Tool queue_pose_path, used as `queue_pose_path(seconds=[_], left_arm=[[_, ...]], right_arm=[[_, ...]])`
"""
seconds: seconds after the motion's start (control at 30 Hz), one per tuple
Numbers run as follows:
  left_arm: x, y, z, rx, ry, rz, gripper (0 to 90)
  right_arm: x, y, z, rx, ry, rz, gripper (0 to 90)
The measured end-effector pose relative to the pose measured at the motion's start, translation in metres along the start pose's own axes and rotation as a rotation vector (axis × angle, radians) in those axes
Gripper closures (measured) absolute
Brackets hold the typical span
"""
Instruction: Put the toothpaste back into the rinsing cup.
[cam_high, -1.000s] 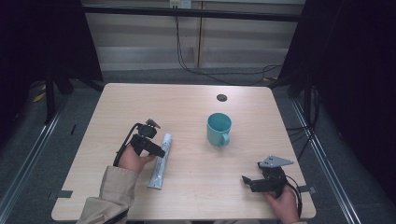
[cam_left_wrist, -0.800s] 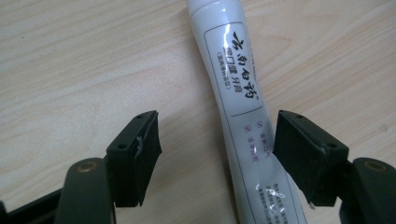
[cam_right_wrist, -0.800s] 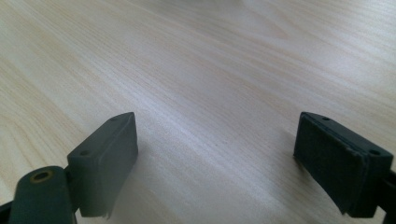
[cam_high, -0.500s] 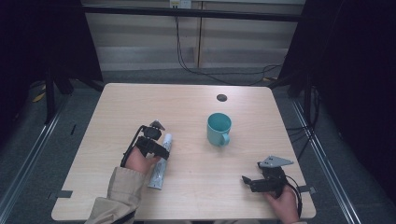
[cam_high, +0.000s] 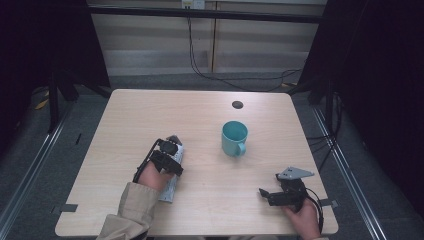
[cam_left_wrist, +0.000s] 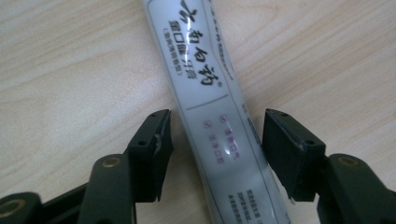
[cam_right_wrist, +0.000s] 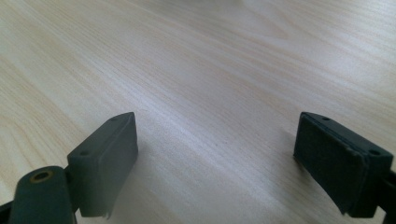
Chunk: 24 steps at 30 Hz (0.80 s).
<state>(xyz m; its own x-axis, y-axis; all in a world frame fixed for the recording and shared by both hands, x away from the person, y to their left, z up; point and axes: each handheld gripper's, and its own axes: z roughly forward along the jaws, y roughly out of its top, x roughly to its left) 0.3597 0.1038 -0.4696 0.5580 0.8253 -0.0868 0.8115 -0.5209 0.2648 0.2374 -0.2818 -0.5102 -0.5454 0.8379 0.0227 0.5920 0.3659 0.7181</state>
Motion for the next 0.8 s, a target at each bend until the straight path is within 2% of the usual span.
queue_pose_path(seconds=[0.07, 0.13, 0.17, 0.2, 0.27, 0.4, 0.8], left_arm=[[-0.0011, -0.0002, -0.0003, 0.001, -0.002, 0.006, 47.5], [-0.0050, -0.0007, -0.0006, 0.008, 0.020, 0.036, 50.8], [-0.0050, -0.0007, -0.0006, 0.008, 0.020, 0.036, 51.8], [-0.0066, -0.0007, -0.0007, 0.012, 0.044, 0.060, 52.9], [-0.0084, -0.0013, -0.0003, 0.009, 0.048, 0.057, 55.2], [-0.0080, -0.0013, -0.0008, 0.011, 0.041, 0.065, 60.5], [-0.0103, 0.0029, -0.0022, 0.049, 0.037, 0.162, 71.1]], right_arm=[[0.0000, 0.0000, 0.0000, 0.000, 0.000, 0.000, 12.7], [0.0000, 0.0000, 0.0000, 0.000, 0.000, 0.000, 12.7], [0.0000, 0.0000, 0.0000, 0.000, 0.000, 0.000, 12.7], [0.0000, 0.0000, 0.0000, 0.000, 0.000, 0.000, 12.7], [0.0000, 0.0000, 0.0000, 0.000, 0.000, 0.000, 12.7], [0.0000, 0.0000, 0.0000, 0.000, 0.000, 0.000, 12.7], [0.0000, -0.0001, 0.0000, 0.000, 0.000, 0.000, 12.8]])
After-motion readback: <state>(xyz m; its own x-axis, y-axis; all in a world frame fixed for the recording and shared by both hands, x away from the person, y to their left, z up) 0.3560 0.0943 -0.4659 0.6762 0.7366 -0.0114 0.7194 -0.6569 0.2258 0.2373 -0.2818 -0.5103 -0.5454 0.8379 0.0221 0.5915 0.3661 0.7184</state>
